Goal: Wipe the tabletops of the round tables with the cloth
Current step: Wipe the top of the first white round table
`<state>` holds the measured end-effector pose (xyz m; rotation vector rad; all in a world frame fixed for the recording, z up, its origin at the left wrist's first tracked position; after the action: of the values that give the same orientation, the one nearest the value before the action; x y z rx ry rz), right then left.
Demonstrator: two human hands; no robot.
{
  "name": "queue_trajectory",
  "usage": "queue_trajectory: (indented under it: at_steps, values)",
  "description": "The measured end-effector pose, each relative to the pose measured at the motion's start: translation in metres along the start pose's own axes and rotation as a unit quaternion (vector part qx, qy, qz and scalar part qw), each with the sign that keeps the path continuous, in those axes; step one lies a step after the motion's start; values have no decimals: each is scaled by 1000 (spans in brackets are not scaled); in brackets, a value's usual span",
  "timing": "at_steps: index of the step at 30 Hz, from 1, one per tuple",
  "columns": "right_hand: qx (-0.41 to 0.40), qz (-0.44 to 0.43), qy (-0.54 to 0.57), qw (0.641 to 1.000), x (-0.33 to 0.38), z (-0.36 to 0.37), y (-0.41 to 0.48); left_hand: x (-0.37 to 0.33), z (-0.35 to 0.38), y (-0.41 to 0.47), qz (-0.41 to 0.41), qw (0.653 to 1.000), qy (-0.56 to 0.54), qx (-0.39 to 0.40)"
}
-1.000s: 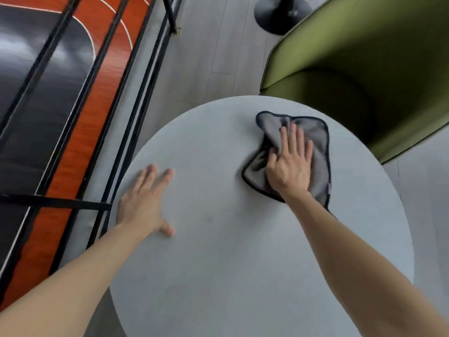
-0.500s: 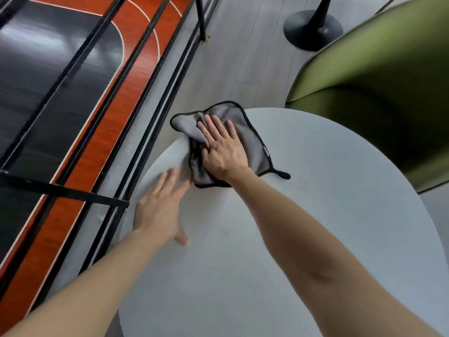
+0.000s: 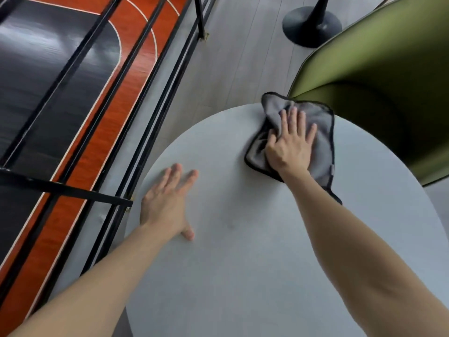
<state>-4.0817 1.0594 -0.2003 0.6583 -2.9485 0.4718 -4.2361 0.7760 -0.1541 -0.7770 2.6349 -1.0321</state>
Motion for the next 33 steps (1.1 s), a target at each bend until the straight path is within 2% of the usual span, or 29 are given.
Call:
queue_trajectory:
  at_steps: [2, 4, 6, 8, 10, 14, 18, 20, 23, 25, 27, 30, 33]
  values:
    - [4, -126, -35, 991, 88, 13, 0, 2, 0, 1, -3, 1000, -2, 0]
    - [21, -212, -58, 975, 155, 27, -12, 6, 0, 3, -12, 1000, 4, 4]
    - [50, -240, -67, 967, 175, 37, -19, 7, 2, 4, -12, 1000, 20, 9]
    - [51, -239, -67, 967, 159, 36, -13, 4, 3, 3, -10, 1000, 23, 11]
    - [40, -196, -47, 979, 116, 26, -4, 3, 1, 0, -11, 1000, 13, 12]
    - [17, -21, 2, 1000, -28, 1, 3, 4, 1, 1, -15, 1000, 13, 15]
    - [3, 165, 74, 984, -177, -6, -60, 5, 2, 0, -12, 1000, 16, 16]
    - [2, 227, 96, 969, -217, 2, -104, 6, 3, -1, -3, 1000, 18, 18]
    - [-4, 280, 104, 954, -231, 11, -130, 8, 4, 0, 7, 1000, 18, 15]
    - [-14, 295, 112, 949, -218, 5, -117, 8, 3, 0, 14, 1000, 22, 10]
    - [-22, 269, 101, 958, -187, -4, -83, 7, 1, 2, 18, 1000, 25, 3]
    - [-26, 145, 60, 987, -84, -13, -17, 6, 1, 4, 19, 999, 26, -3]
    - [5, -30, 3, 1000, 68, 7, 9, 8, 2, 6, 8, 1000, 12, 1]
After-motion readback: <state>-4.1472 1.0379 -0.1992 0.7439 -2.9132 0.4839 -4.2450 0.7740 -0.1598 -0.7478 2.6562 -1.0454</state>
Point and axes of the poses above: each hand's wrist, its own y-axis towards the middle knuckle, its own z-axis out of the palm, x = y × z, the point moved 9 cm from there along y, towards the middle knuckle, and after that the axes turned 13 degrees about x, right-handed, at the moved point
